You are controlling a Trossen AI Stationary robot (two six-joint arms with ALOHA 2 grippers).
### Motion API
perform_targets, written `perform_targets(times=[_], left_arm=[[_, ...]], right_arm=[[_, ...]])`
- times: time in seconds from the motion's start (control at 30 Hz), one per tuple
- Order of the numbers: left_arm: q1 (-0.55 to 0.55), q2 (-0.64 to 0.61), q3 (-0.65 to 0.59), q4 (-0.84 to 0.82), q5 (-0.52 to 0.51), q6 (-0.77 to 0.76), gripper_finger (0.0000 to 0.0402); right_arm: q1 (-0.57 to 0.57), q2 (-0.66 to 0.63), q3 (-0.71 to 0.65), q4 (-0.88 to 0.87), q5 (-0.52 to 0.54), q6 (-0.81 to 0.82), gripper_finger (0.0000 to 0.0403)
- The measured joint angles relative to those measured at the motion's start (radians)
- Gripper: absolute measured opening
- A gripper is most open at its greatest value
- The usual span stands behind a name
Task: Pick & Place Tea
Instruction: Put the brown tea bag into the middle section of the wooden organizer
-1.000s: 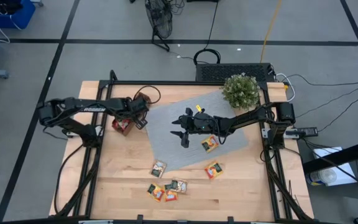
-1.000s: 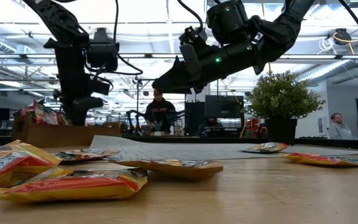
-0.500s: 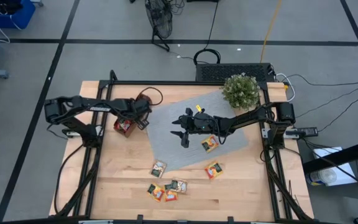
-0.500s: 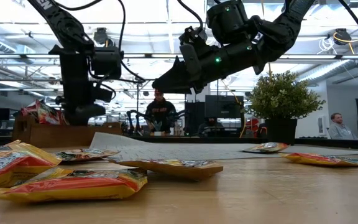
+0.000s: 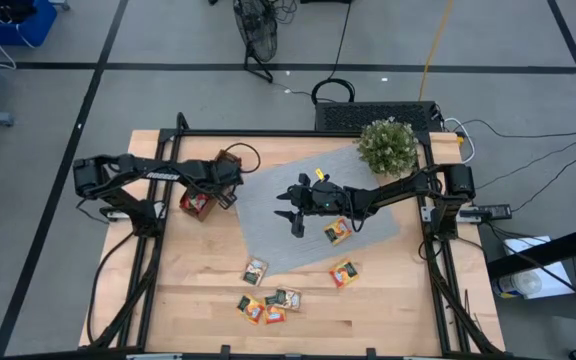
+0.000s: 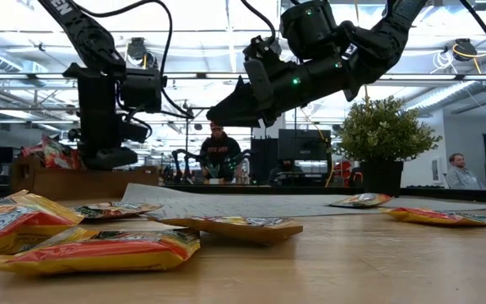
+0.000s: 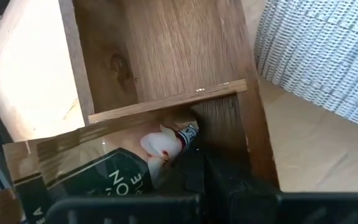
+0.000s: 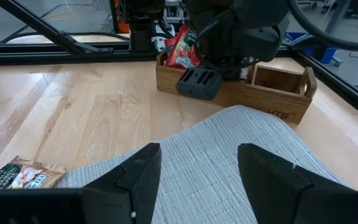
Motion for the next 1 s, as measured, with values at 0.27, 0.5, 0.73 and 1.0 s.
perform_targets(times=[0.27, 0.5, 0.73, 1.0], left_arm=[[-0.018, 0.0, 0.078, -0.086, 0.002, 0.014, 0.0028], [-0.027, 0.0, 0.112, -0.133, 0.0, 0.014, 0.003], [-0.027, 0.0, 0.112, -0.157, -0.003, 0.013, 0.003], [-0.067, -0.055, 0.135, -0.153, -0.005, 0.017, 0.0031]], right_arm=[[0.0, 0.0, 0.0, 0.0, 0.0, 0.0, 0.0196], [0.0, 0.0, 0.0, 0.0, 0.0, 0.0, 0.0196], [0.001, 0.0, 0.0, 0.0, 0.0, 0.0, 0.0196], [0.002, 0.0, 0.0, -0.001, 0.0, 0.0, 0.0196]])
